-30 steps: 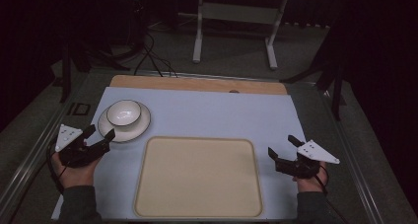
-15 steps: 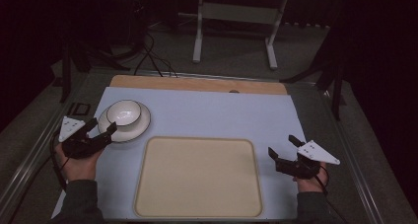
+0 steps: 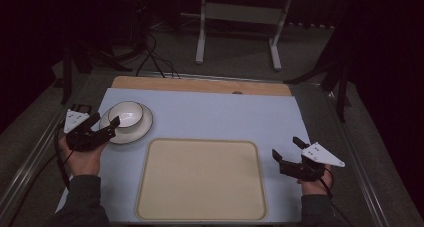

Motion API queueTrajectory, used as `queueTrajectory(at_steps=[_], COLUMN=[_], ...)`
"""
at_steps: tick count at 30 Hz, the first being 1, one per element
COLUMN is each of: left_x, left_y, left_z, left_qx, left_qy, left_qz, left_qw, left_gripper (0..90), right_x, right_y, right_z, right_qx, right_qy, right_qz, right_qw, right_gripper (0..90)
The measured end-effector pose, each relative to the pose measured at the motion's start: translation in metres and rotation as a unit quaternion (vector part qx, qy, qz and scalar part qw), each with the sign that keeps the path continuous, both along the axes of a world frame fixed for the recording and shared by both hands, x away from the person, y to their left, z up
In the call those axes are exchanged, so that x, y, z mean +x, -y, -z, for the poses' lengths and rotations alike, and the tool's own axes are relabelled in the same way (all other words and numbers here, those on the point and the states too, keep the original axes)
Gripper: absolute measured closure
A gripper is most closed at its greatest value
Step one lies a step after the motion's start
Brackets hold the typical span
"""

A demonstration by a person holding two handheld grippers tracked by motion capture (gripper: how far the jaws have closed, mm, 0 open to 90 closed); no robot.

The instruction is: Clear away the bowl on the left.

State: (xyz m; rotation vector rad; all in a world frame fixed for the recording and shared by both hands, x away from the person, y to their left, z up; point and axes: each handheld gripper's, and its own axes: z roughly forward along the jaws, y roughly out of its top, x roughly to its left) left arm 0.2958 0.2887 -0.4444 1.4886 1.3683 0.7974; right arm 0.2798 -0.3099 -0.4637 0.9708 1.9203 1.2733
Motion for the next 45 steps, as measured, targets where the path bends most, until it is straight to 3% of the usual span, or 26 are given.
queueTrajectory(at_steps=[34,41,45], left_x=[0.046,0.054,0.061], left_y=[0.005,0.008,0.002], left_z=[0.010,0.014,0.020], left_qx=[0.006,0.008,0.003], left_qy=[-0.039,-0.055,-0.078], left_qz=[-0.016,-0.018,-0.035], left_qw=[0.9991,0.9983,0.9963], left_gripper=[30.9,30.9,31.4], right_x=[-0.001,-0.001,-0.001], right_y=[0.000,0.000,0.000], right_z=[-0.001,-0.001,-0.001], right_qx=[0.002,0.004,0.005], right_qy=[0.009,0.010,0.010], right_qz=[0.001,0.002,0.001], right_qw=[1.0000,0.9999,0.9999], right_gripper=[13.9,13.9,13.9])
